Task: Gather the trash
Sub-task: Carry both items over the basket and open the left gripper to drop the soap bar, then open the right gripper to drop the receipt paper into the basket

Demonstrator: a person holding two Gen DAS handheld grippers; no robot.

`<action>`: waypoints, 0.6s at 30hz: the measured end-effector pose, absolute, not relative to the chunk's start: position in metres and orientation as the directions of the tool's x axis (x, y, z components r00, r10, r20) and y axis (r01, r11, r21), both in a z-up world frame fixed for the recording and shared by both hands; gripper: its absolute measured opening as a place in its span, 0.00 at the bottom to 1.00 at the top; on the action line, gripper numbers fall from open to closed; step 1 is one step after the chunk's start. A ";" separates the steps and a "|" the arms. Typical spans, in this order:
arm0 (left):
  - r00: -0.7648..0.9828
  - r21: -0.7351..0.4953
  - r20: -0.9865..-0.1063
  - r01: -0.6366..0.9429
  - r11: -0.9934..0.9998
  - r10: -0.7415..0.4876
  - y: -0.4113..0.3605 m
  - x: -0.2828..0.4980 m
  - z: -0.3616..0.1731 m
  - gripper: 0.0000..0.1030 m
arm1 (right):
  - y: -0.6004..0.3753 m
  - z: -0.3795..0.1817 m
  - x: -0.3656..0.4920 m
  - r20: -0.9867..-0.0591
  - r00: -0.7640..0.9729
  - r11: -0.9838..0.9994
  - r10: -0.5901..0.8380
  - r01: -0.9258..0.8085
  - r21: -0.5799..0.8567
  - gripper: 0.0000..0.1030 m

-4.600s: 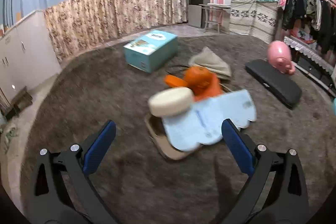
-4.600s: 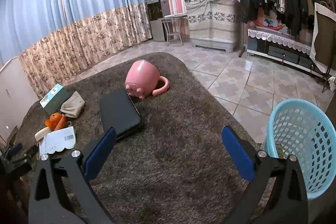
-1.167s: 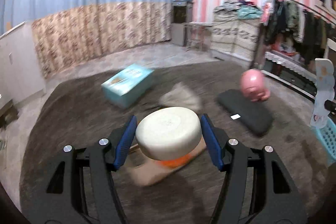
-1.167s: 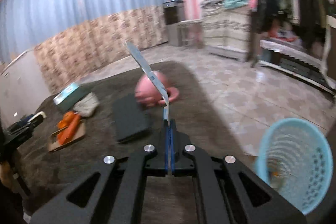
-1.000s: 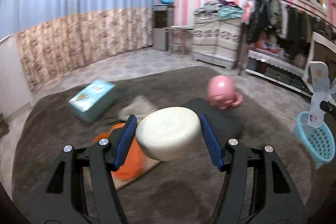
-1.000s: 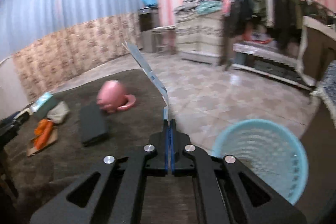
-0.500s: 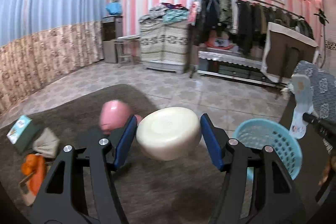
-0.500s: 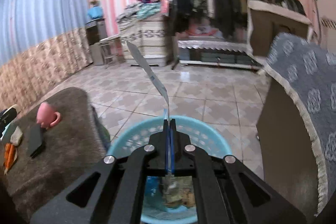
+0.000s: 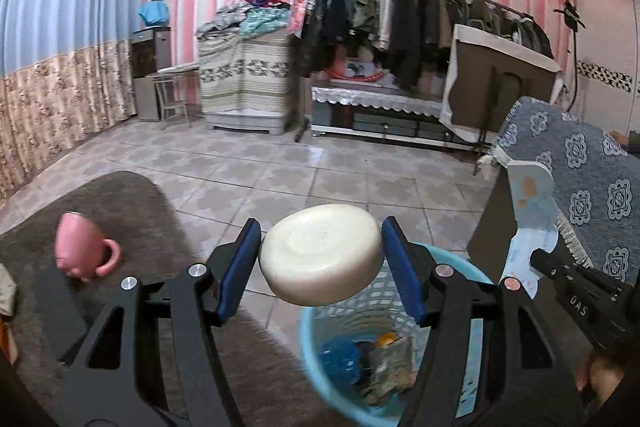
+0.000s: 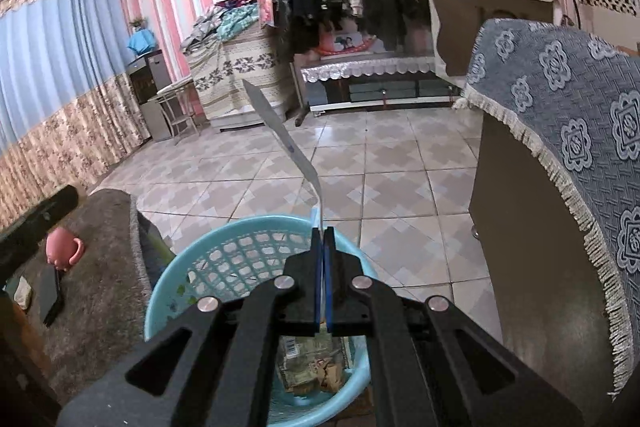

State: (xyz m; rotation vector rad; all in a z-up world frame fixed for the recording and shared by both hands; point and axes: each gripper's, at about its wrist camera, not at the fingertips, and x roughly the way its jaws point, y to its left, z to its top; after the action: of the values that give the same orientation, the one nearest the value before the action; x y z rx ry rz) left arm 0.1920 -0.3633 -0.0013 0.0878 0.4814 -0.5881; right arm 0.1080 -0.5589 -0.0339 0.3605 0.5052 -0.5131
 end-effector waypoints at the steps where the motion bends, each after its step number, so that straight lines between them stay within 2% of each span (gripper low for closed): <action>1: 0.717 -0.054 -0.466 0.561 0.826 -0.518 -0.372 0.192 -0.006 0.59 | -0.564 -0.036 0.106 -0.542 0.754 0.808 -0.372 0.550 0.210 0.01; 7: 0.670 -0.054 -0.518 0.595 0.802 -0.532 -0.400 0.202 -0.040 0.59 | -0.578 -0.048 0.102 -0.561 0.749 0.780 -0.352 0.566 0.266 0.01; 11: 0.646 -0.023 -0.568 0.607 0.794 -0.510 -0.412 0.213 -0.061 0.60 | -0.571 -0.050 0.109 -0.570 0.750 0.795 -0.337 0.551 0.255 0.01; 16: 0.671 -0.036 -0.561 0.566 0.824 -0.485 -0.392 0.226 -0.059 0.82 | -0.559 -0.053 0.117 -0.586 0.742 0.812 -0.325 0.537 0.230 0.01; 18: 0.690 -0.035 -0.549 0.545 0.838 -0.471 -0.381 0.229 -0.054 0.87 | -0.556 -0.054 0.120 -0.591 0.739 0.813 -0.322 0.537 0.228 0.01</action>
State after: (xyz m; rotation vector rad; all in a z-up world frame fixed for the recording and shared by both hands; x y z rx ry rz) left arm 0.2294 -0.3811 -0.0536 0.1345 0.5753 -0.5699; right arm 0.1196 -0.5564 -0.0541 0.4033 0.5641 -0.4853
